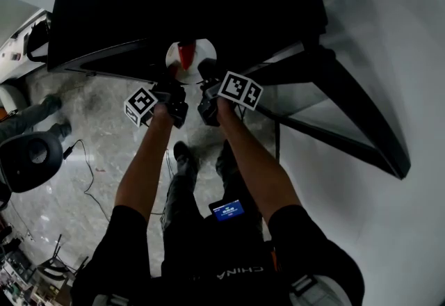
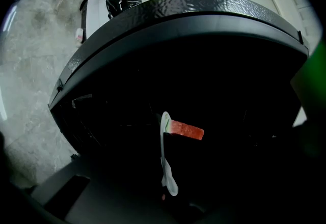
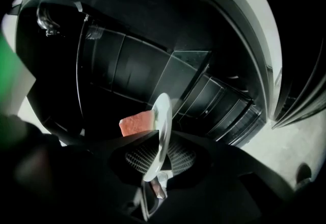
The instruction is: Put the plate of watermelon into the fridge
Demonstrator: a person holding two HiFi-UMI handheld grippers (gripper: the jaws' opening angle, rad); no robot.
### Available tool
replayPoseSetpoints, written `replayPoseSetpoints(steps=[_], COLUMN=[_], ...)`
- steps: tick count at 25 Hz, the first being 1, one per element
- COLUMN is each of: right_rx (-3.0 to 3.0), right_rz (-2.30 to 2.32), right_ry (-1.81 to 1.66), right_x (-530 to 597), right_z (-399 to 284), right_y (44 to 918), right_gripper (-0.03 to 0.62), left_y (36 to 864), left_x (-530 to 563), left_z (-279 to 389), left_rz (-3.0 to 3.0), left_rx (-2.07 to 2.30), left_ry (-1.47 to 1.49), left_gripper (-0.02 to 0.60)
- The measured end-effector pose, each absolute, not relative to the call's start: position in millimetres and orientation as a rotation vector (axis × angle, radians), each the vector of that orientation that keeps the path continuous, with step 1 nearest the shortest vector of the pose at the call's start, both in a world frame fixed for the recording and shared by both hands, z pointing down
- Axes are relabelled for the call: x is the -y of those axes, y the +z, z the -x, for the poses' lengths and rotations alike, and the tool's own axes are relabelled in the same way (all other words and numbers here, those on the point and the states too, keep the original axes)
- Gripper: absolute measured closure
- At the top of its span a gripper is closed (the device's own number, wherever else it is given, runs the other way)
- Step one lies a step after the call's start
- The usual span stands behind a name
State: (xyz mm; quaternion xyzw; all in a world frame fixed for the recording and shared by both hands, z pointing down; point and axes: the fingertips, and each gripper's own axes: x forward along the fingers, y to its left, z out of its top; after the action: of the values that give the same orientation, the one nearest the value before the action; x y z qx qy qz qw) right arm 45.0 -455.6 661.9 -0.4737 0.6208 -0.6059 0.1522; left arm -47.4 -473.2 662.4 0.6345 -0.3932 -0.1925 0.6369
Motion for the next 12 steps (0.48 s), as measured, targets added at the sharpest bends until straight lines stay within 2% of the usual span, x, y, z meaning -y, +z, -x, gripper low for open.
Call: replayPoseSetpoints(steps=[12], right_rx=[-1.971], right_rz=[1.361], right_ry=[-1.686], right_x=[440], right_z=[-45], right_y=[653], right_gripper=[0.534], left_y=[665], left_x=[485], left_z=[51], left_rz=[-1.408], left_rx=[0.949], left_ry=[-0.477], left_gripper=[0.56])
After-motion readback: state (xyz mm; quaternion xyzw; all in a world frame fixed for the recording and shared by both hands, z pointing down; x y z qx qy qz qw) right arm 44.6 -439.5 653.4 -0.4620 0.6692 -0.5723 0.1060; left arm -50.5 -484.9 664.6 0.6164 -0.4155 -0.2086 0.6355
